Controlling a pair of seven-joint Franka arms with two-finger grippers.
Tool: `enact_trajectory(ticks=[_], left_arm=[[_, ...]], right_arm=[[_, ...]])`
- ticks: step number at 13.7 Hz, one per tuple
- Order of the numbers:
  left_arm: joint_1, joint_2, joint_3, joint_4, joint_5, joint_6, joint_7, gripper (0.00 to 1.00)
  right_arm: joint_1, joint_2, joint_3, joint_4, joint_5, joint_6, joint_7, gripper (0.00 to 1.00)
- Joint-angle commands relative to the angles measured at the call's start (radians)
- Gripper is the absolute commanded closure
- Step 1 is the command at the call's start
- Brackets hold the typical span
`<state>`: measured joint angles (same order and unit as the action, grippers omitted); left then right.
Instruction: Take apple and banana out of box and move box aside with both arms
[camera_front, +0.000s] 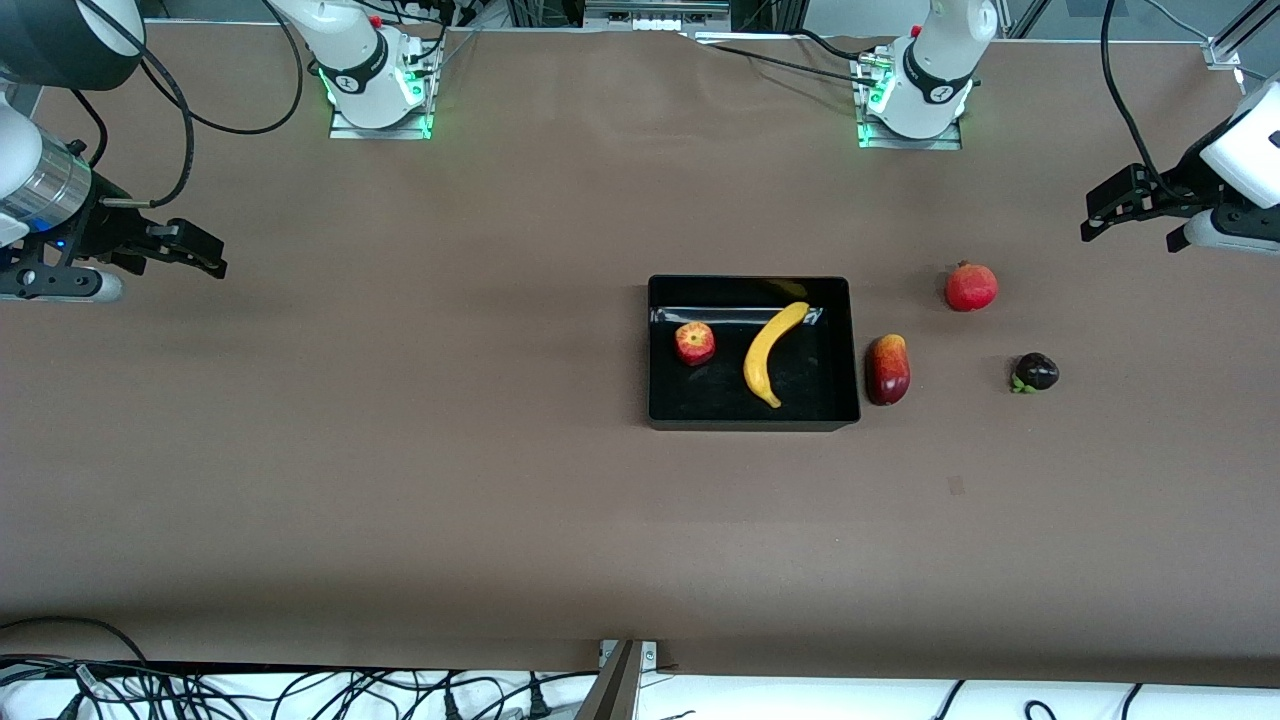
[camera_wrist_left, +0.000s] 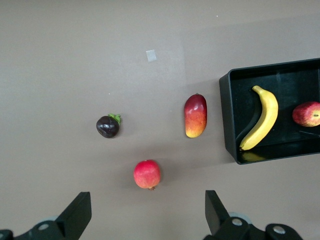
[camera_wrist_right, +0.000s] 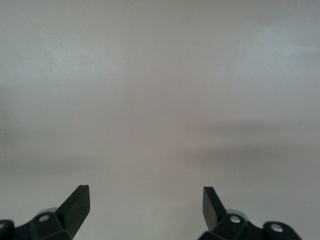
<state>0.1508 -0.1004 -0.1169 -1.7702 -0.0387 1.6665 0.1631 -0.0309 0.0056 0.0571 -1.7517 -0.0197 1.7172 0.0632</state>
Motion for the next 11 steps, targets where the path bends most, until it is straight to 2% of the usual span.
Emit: enact_trajectory(ticks=[1,2,4,6,8,9,11], left_arm=[[-0.008,0.051,-0.012,0.052,0.022,-0.007,0.044,0.00],[-0.016,0.065,-0.021,0.052,0.014,-0.007,0.035,0.00],[-0.023,0.097,-0.088,0.049,0.011,-0.007,-0.002,0.00],[-0.031,0.158,-0.195,0.048,0.007,0.019,-0.110,0.00],[-0.046,0.185,-0.285,0.016,-0.029,0.108,-0.244,0.00],[-0.086,0.195,-0.315,-0.014,-0.029,0.163,-0.311,0.00],[-0.224,0.247,-0.317,-0.069,-0.023,0.305,-0.436,0.00]], right_arm=[[0.000,-0.009,0.001,-0.002,0.001,0.002,0.009,0.00],[0.000,-0.009,0.001,-0.002,0.000,0.002,0.009,0.00],[0.000,-0.010,0.003,-0.002,0.000,0.002,0.009,0.00],[0.000,-0.009,0.001,-0.002,0.001,0.002,0.009,0.00],[0.000,-0.009,0.003,-0.002,0.001,0.002,0.009,0.00],[0.000,-0.009,0.003,-0.002,0.001,0.002,0.009,0.00],[0.000,-0.009,0.001,-0.002,0.001,0.002,0.009,0.00]])
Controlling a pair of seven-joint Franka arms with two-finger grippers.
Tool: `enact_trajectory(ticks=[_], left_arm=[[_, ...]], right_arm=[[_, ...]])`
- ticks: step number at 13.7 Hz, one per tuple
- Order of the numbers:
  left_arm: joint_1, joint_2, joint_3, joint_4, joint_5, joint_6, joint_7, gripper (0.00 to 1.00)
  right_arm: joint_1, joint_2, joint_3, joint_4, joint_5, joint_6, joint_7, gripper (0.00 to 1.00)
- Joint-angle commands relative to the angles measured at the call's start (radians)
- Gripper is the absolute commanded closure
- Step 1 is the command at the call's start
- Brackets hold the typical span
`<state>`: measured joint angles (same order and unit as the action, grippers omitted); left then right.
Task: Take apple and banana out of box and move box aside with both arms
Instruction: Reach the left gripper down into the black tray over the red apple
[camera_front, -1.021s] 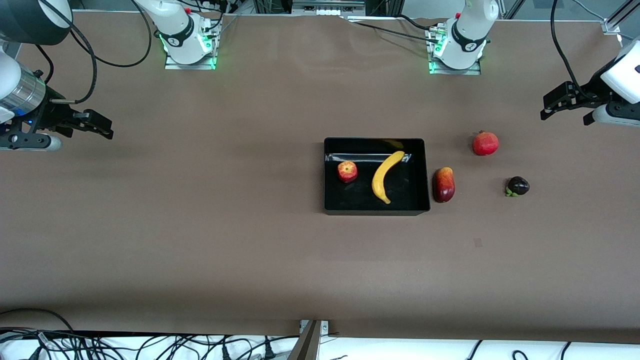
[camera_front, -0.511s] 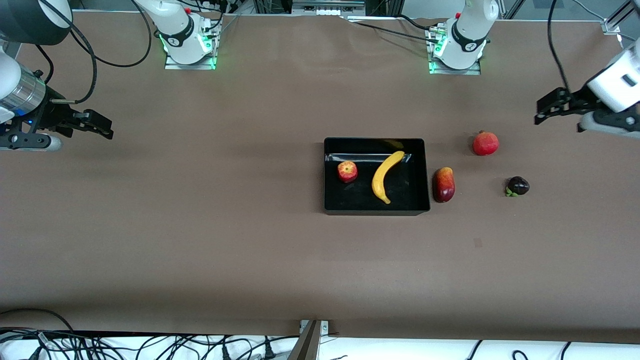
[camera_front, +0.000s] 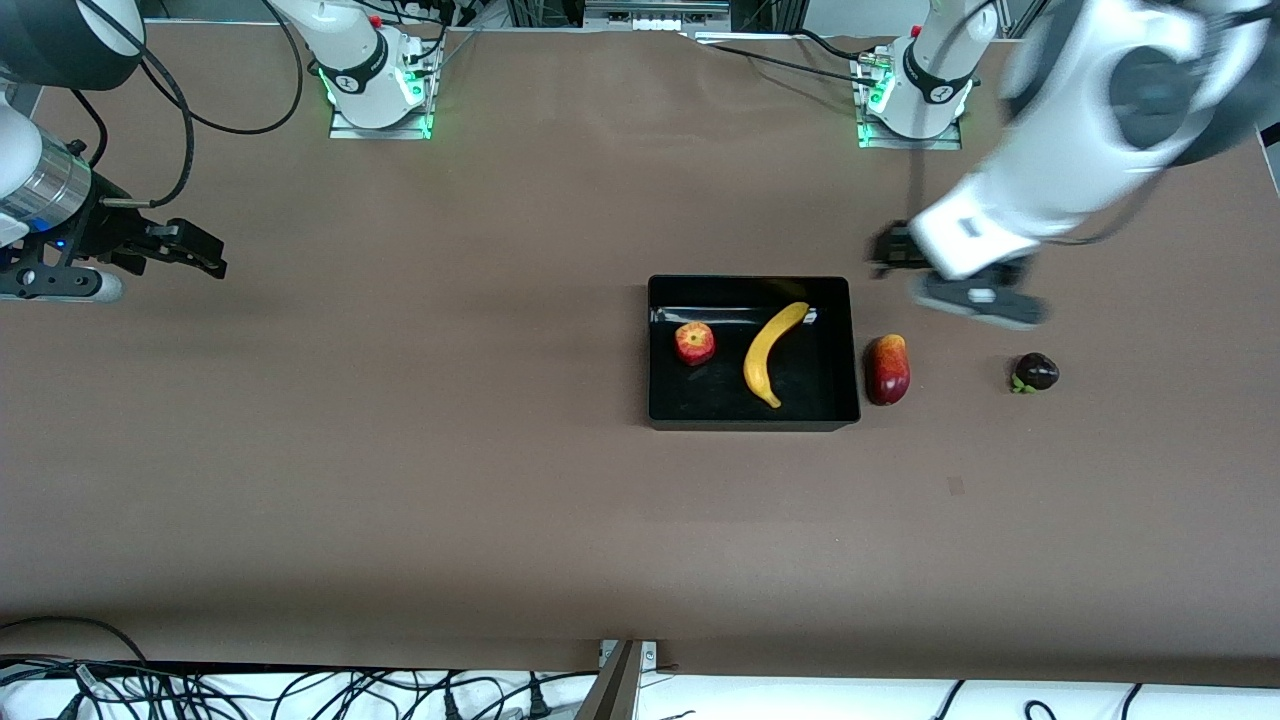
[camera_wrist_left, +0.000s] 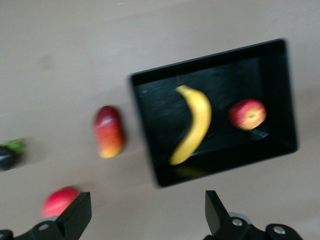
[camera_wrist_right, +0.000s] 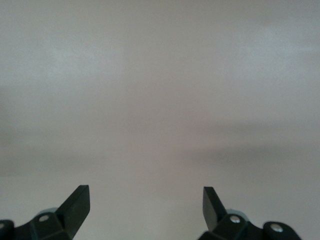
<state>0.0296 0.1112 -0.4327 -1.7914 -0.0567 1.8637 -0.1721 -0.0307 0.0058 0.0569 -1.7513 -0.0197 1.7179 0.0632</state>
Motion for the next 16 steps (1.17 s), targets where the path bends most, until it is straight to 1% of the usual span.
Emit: enact_trajectory(ticks=[1,3,5,6,8,12,16], left_arm=[[-0.162,0.092,0.000,-0.062,0.000,0.197,-0.156,0.00],[-0.238,0.201,0.002,-0.063,0.001,0.348,-0.228,0.00],[-0.296,0.286,0.026,-0.057,0.012,0.423,-0.230,0.00],[-0.324,0.318,0.054,-0.054,0.035,0.452,-0.230,0.00],[-0.356,0.375,0.080,-0.052,0.072,0.501,-0.231,0.00],[-0.404,0.452,0.124,-0.034,0.072,0.564,-0.231,0.00],[-0.421,0.505,0.129,-0.033,0.072,0.632,-0.233,0.00]], right_arm=[[0.000,-0.009,0.003,-0.002,0.001,0.002,0.009,0.00],[0.000,-0.009,0.001,-0.002,0.001,0.002,0.009,0.00],[0.000,-0.009,0.003,-0.002,0.001,0.002,0.009,0.00],[0.000,-0.009,0.003,-0.002,0.001,0.002,0.009,0.00],[0.000,-0.009,0.003,-0.002,0.001,0.002,0.009,0.00],[0.000,-0.009,0.001,-0.002,0.001,0.002,0.009,0.00],[0.000,-0.009,0.003,-0.002,0.001,0.002,0.009,0.00]])
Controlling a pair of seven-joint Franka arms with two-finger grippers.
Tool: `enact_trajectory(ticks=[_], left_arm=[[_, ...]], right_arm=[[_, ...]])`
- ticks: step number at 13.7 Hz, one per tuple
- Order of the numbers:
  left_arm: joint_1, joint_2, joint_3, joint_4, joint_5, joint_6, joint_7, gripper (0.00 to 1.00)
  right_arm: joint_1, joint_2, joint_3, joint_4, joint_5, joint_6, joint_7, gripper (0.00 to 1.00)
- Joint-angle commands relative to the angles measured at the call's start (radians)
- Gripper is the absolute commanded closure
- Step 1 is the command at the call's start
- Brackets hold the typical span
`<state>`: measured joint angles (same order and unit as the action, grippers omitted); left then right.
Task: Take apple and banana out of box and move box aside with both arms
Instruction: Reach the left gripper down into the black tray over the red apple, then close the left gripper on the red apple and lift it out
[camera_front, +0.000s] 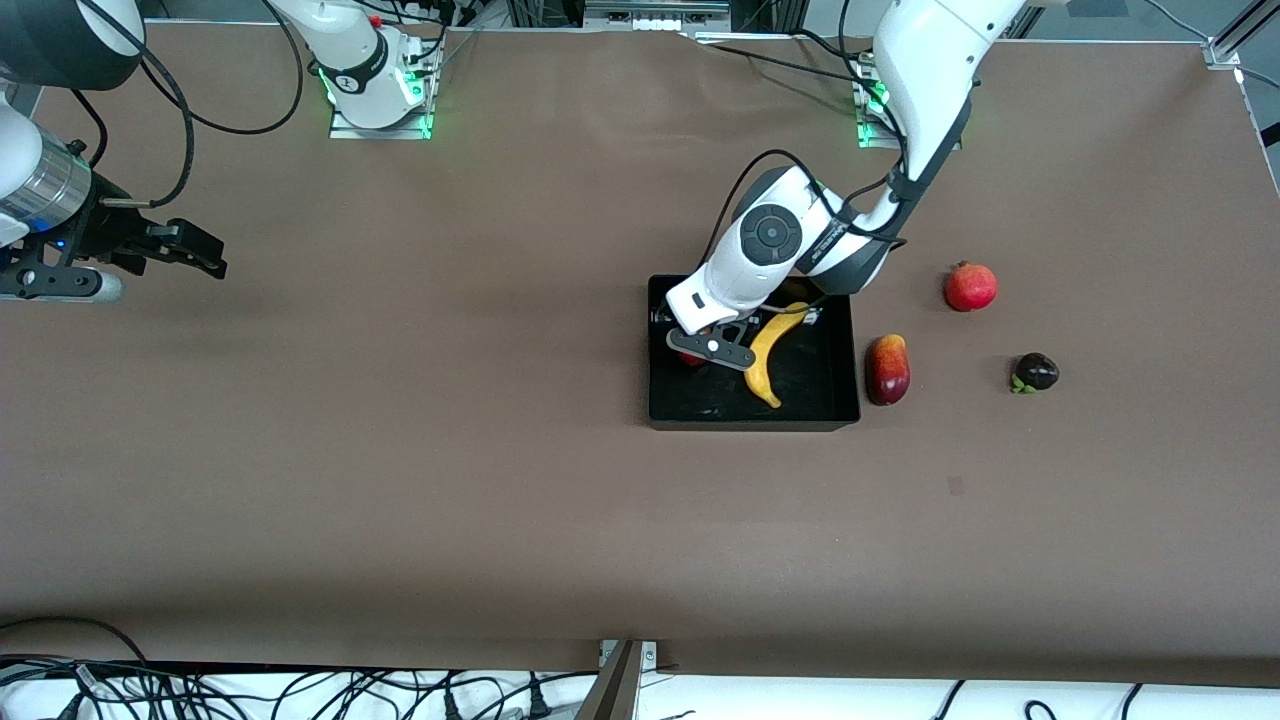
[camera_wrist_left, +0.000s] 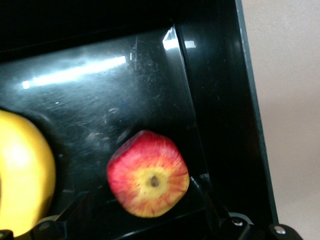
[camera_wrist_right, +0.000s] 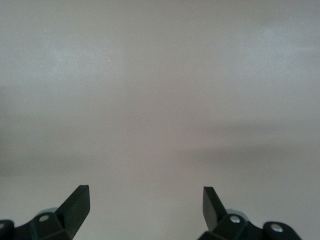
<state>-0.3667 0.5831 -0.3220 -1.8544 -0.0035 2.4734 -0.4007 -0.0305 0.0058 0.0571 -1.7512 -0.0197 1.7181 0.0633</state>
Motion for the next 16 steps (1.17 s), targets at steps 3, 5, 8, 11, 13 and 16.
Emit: enact_trajectory(ticks=[3,5,8,11,13,16], left_arm=[[-0.040,0.050,0.035,0.030,0.023,0.042,-0.003,0.00],[-0.040,0.046,0.037,0.029,0.023,0.042,-0.001,0.56],[-0.034,0.026,0.040,0.029,0.025,0.038,0.000,1.00],[0.000,-0.049,0.044,0.011,0.027,0.006,0.005,1.00],[0.067,-0.159,0.043,-0.046,0.027,-0.077,0.034,1.00],[0.243,-0.294,0.037,-0.167,0.027,-0.100,0.312,1.00]], right_arm=[[0.000,-0.009,0.001,-0.002,0.001,0.002,0.009,0.00],[0.000,-0.009,0.003,-0.002,0.001,0.002,0.009,0.00],[0.000,-0.009,0.003,-0.002,0.001,0.002,0.009,0.00],[0.000,-0.009,0.001,-0.002,0.001,0.002,0.009,0.00],[0.000,-0.009,0.001,-0.002,0.001,0.002,0.009,0.00],[0.000,-0.009,0.003,-0.002,0.001,0.002,0.009,0.00]])
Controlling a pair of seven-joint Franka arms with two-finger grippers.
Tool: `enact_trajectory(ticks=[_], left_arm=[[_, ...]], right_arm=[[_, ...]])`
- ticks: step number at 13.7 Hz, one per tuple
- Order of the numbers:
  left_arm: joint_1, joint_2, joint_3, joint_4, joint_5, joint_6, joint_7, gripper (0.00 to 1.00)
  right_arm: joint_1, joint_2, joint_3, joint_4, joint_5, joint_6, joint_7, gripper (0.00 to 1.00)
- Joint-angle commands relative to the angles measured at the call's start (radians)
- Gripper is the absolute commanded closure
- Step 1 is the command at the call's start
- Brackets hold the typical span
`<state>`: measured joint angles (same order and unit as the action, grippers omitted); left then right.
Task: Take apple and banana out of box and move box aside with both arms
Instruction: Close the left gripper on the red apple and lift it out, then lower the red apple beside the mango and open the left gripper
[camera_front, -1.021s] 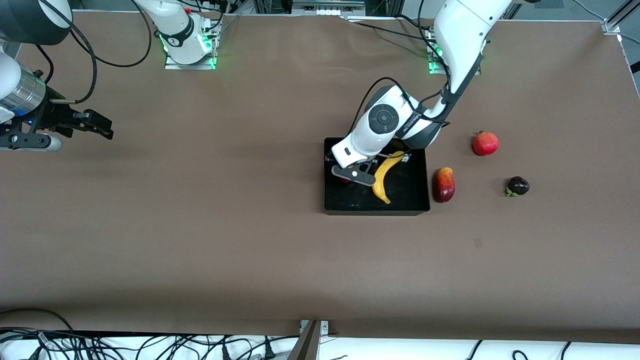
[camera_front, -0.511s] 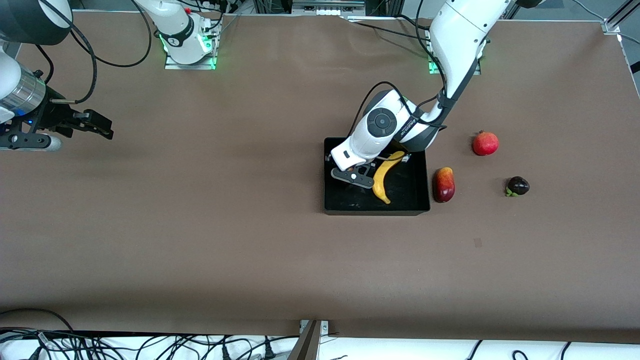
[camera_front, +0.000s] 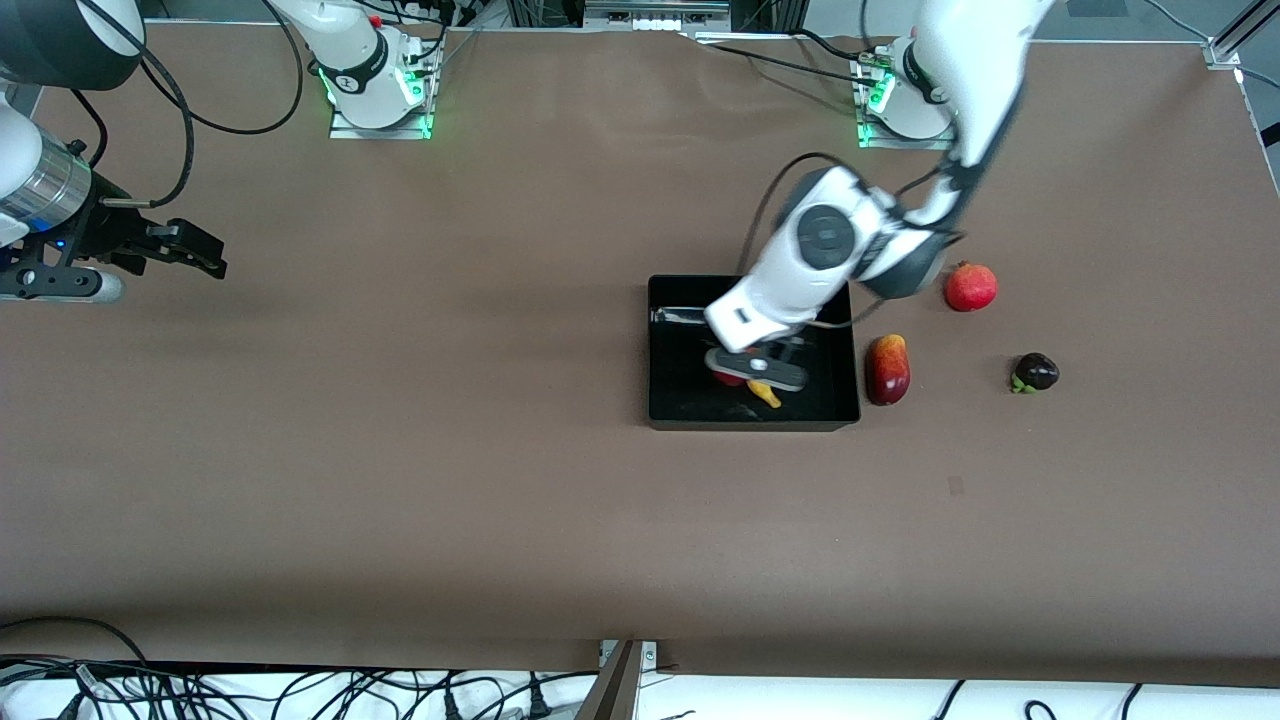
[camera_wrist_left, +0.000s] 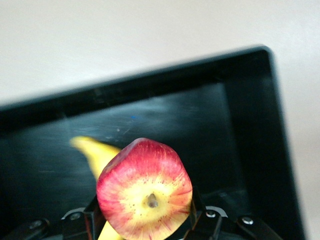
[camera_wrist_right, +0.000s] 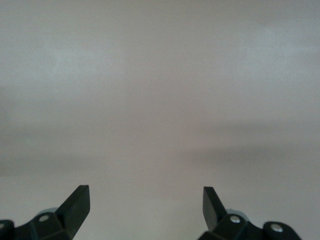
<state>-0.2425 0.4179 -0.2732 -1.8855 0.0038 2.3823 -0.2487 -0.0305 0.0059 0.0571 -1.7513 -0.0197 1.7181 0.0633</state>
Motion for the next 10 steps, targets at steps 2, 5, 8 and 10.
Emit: enact_trajectory(ticks=[2,5,8,10], left_arm=[[0.230,-0.172,-0.014,-0.196,0.018,-0.011,0.349,1.00],[0.374,-0.160,-0.003,-0.236,0.009,-0.003,0.602,1.00],[0.416,-0.078,0.031,-0.230,0.005,0.024,0.681,1.00],[0.420,-0.035,0.037,-0.231,0.008,0.073,0.683,1.00]], right_arm=[[0.000,-0.009,0.003,-0.002,0.001,0.002,0.009,0.00],[0.000,-0.009,0.003,-0.002,0.001,0.000,0.009,0.00],[0.000,-0.009,0.003,-0.004,0.001,0.000,0.009,0.00],[0.000,-0.009,0.003,-0.002,0.001,-0.002,0.009,0.00]])
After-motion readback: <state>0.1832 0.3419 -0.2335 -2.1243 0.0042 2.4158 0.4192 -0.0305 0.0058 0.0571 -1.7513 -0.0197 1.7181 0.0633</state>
